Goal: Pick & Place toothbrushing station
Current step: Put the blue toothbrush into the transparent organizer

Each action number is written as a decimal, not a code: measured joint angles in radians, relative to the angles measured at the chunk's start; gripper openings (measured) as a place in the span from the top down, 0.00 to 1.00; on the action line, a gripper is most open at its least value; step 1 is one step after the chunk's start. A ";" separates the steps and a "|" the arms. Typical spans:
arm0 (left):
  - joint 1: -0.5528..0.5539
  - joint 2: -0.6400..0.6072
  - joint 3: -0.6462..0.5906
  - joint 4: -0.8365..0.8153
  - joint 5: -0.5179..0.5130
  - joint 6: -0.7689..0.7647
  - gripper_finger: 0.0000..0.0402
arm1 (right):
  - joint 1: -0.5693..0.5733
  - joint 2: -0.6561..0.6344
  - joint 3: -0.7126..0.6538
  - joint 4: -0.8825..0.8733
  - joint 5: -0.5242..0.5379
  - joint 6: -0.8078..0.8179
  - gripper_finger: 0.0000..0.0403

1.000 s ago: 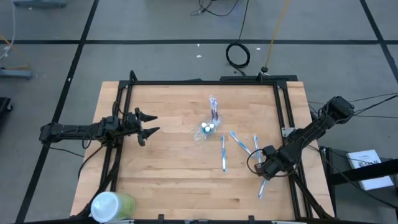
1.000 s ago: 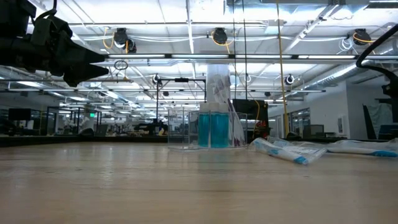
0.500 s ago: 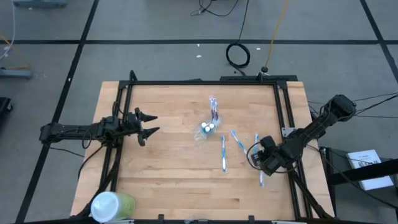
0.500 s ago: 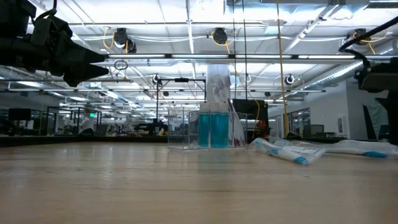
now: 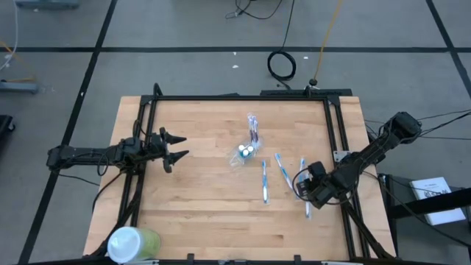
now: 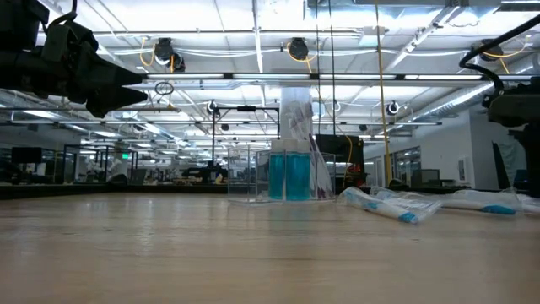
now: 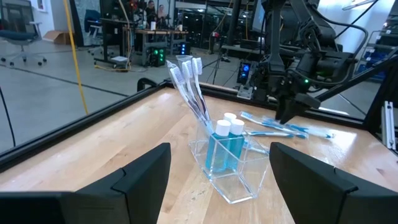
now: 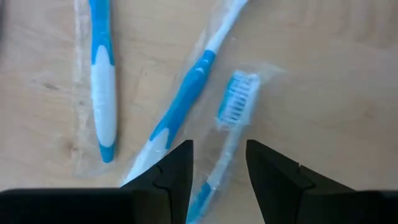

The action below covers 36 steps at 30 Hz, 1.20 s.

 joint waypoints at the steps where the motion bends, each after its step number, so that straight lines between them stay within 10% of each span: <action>1: 0.000 0.000 0.000 0.000 0.000 0.000 0.30 | -0.002 0.000 -0.003 0.006 0.007 0.001 0.65; 36: 0.000 0.000 0.000 0.000 0.000 0.000 0.30 | -0.050 -0.001 -0.100 0.119 0.193 -0.009 0.67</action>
